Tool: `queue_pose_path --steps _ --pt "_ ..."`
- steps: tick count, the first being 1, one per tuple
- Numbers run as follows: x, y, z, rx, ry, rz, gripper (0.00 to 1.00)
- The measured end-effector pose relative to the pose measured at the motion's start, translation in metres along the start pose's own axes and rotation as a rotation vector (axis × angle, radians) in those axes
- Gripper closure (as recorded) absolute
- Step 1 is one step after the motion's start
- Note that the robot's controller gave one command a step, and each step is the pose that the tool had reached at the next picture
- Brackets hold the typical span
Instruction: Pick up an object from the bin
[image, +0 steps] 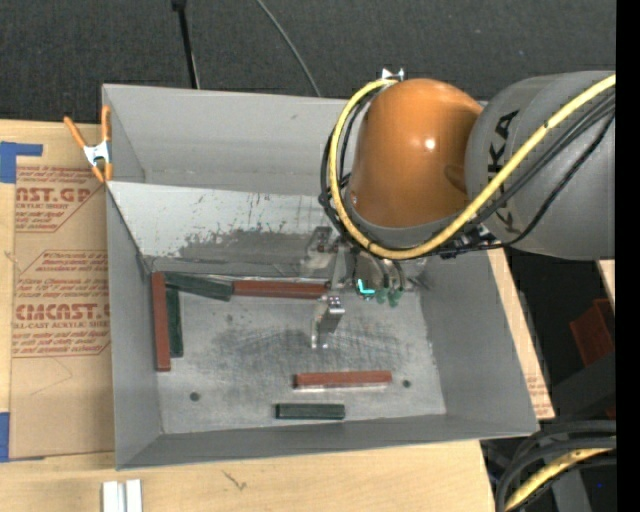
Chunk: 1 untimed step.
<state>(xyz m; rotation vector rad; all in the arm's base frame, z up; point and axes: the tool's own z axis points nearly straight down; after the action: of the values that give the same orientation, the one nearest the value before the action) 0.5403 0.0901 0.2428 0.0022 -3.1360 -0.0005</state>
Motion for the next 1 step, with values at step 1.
queue_pose_path --steps 1 --pt "-0.0015 -0.0004 -0.0036 -0.001 -0.007 0.001 0.0"
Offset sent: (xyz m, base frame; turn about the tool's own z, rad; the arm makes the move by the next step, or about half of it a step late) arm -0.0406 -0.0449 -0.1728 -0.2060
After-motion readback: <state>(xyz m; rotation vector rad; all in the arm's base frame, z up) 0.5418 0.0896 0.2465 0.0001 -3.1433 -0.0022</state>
